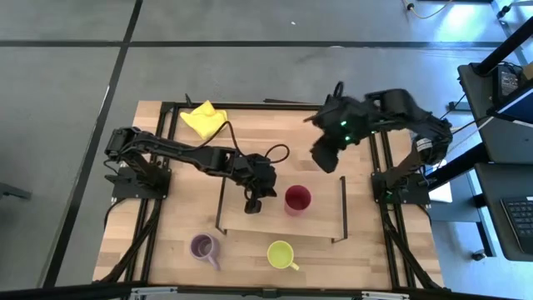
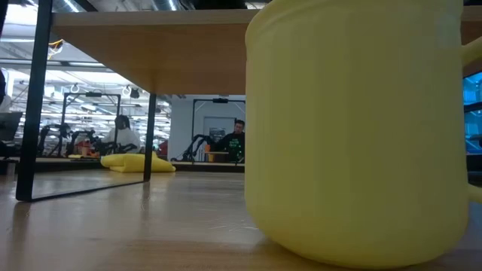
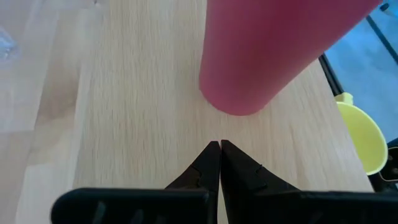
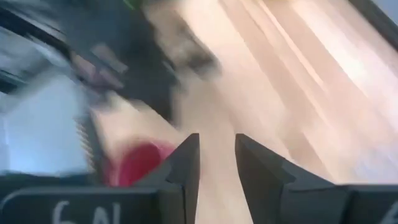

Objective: Stack small to large cups/mugs on shelf

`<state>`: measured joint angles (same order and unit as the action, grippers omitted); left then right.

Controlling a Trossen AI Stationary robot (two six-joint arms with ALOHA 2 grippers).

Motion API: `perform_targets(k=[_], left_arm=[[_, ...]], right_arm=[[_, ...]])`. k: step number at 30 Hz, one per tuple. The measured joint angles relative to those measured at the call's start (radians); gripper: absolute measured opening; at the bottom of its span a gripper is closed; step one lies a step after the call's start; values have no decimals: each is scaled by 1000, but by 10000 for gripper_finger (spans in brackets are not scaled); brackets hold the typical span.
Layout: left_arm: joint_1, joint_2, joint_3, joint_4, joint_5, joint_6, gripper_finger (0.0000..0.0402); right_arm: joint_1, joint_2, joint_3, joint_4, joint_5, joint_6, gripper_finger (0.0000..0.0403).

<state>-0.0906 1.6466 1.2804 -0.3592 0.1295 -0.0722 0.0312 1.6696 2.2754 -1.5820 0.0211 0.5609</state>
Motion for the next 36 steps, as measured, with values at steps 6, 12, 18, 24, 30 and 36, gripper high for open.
perform_targets(k=[6, 12, 18, 24, 30, 36], left_arm=[[14, 44, 1, 25, 17, -47, 5], [-3, 91, 1, 115, 16, -130, 5], [-6, 95, 1, 150, -7, -158, 5], [-3, 95, 1, 153, -8, -158, 5], [-2, 95, 1, 195, -7, -167, 5], [-4, 95, 1, 208, -7, -188, 5]], right_arm=[[16, 16, -42, 11, -18, 88, 104], [31, 11, -93, 11, -19, 190, 104], [84, 2, -147, 12, -94, 288, 104], [184, 3, -219, 11, -107, 378, 104], [218, 5, -284, 49, -32, 447, 104], [223, 7, -330, 149, -31, 460, 104]])
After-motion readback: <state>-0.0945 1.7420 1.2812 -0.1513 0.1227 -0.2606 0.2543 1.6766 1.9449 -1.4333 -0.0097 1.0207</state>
